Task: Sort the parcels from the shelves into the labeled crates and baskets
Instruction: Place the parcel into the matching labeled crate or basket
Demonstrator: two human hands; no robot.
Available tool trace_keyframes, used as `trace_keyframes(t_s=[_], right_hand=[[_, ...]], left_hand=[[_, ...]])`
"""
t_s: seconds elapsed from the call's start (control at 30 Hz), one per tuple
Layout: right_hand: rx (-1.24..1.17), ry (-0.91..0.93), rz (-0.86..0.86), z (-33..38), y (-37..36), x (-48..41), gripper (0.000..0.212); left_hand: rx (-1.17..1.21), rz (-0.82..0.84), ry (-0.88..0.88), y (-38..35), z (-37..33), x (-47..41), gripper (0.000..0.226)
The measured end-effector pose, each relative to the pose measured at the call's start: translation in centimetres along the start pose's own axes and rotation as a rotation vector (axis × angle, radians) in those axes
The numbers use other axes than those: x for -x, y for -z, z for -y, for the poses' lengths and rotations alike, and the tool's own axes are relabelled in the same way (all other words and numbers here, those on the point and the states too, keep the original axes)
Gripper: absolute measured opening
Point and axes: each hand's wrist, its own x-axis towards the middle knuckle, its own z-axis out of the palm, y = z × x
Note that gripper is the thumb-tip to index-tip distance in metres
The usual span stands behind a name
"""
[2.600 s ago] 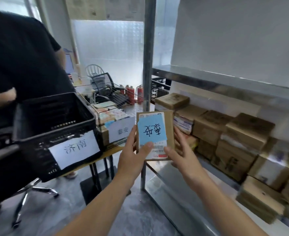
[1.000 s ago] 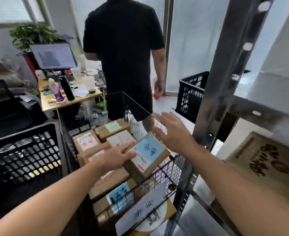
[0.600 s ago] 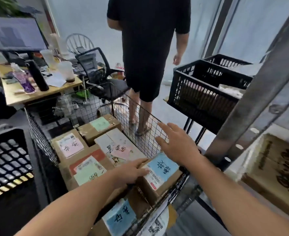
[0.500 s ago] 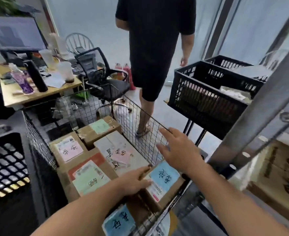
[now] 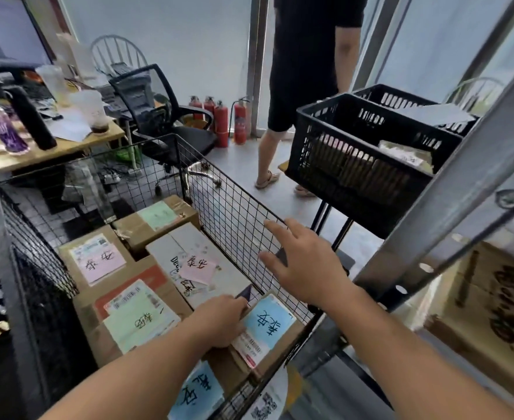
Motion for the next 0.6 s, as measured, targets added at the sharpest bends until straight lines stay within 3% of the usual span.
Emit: trace_keyframes(t_s=[0.17, 0.37, 0.47, 0.6], right_hand=[[0.017, 0.004, -0.033, 0.8, 0.6, 0.3, 0.06], [0.011, 0.026, -0.158, 2.1, 1.6, 4.2, 0.06], [-0.002, 0.041, -0.235, 2.7, 1.9, 7.7, 0.061], [0.003, 0.011, -0.293, 1.9, 3.1, 12.8, 0.056]], left_hand=[[0.019, -0.161, -0.082, 5.4, 1.4, 2.1, 0.056], [-0.044, -0.395, -0.197, 10.6, 2.4, 6.4, 0.06], [-0.081, -0.432, -0.219, 12.0, 3.2, 9.2, 0.054], [0.012, -0.591, -0.297, 13.1, -0.6, 13.1, 0.043]])
